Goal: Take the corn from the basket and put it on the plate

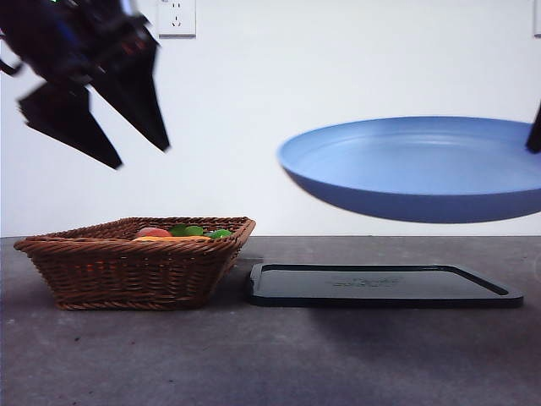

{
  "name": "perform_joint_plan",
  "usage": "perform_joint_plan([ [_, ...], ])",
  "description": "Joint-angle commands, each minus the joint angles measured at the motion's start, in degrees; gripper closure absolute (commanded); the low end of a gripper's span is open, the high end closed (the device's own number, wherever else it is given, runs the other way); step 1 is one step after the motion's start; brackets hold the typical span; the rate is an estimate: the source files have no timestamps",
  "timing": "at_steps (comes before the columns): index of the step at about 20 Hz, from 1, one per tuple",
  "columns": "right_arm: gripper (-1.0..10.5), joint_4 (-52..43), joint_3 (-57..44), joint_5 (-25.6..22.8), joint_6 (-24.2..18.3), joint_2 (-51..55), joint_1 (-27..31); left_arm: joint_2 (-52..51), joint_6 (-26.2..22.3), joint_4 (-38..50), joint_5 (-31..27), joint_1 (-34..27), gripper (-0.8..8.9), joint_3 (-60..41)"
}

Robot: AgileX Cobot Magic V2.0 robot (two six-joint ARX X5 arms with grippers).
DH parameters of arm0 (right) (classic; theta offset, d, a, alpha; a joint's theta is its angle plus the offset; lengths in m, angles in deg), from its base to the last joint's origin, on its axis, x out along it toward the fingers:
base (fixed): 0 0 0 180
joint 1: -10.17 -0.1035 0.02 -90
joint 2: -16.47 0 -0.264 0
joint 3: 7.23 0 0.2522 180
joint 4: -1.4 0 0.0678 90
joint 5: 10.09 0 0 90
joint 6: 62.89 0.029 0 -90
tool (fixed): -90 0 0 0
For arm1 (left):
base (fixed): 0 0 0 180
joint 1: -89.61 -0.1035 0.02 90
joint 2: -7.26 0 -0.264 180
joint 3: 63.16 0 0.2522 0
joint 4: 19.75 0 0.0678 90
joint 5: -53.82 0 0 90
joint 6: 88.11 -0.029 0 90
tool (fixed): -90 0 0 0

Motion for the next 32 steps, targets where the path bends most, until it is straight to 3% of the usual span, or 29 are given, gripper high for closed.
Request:
perform_joint_plan([
  [1,9.4,-0.3,1.0,0.4,-0.2,0.6,0.9,5.5,-1.6,0.3,-0.2,0.9,4.1,3.3],
  [10,9.4,-0.2,1.0,1.3,-0.3,0.8,1.3,19.2,-2.8,1.5,-3.2,2.4,4.1,6.8],
  [25,9.4,-0.6,1.0,1.3,-0.5,0.8,1.3,22.1,-2.8,3.0,-3.2,2.5,4.14,6.8],
  [32,9.4,-0.6,1.0,1.3,-0.5,0.8,1.3,22.1,-2.7,1.5,-3.1,2.8,5.41,6.8],
])
